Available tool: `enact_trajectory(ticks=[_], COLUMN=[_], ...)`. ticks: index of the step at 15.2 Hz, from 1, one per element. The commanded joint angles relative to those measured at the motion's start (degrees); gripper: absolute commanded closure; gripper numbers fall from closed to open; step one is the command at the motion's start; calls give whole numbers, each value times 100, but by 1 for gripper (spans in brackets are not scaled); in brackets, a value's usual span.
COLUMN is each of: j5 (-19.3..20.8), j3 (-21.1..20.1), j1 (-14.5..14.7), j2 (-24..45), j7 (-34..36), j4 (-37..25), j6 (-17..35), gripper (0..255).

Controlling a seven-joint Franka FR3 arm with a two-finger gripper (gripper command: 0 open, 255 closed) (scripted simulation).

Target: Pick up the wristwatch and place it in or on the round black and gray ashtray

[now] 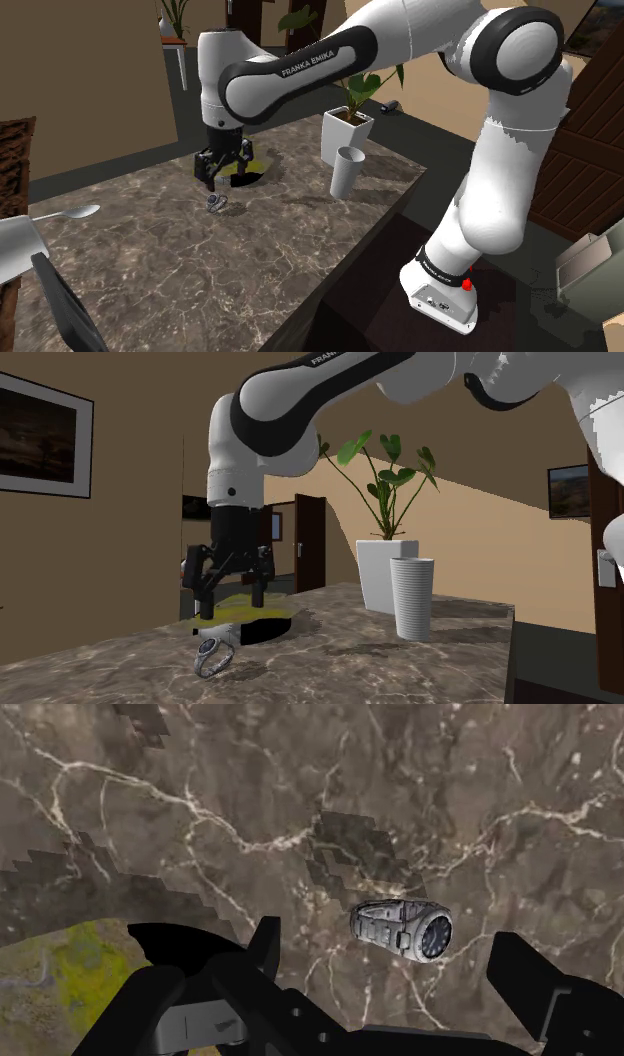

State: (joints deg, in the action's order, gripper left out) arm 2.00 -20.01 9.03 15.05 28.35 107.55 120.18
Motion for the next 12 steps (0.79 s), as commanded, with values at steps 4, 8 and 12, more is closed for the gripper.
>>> enact_trajectory(ticks=[4, 8, 12], j5=[205, 259, 282], j3=[24, 47, 58], j1=[197, 223, 235], j2=[686, 824, 882], j7=[245, 280, 294], j4=[-455, -326, -281], j6=[111, 371, 473], gripper=[0, 0, 0])
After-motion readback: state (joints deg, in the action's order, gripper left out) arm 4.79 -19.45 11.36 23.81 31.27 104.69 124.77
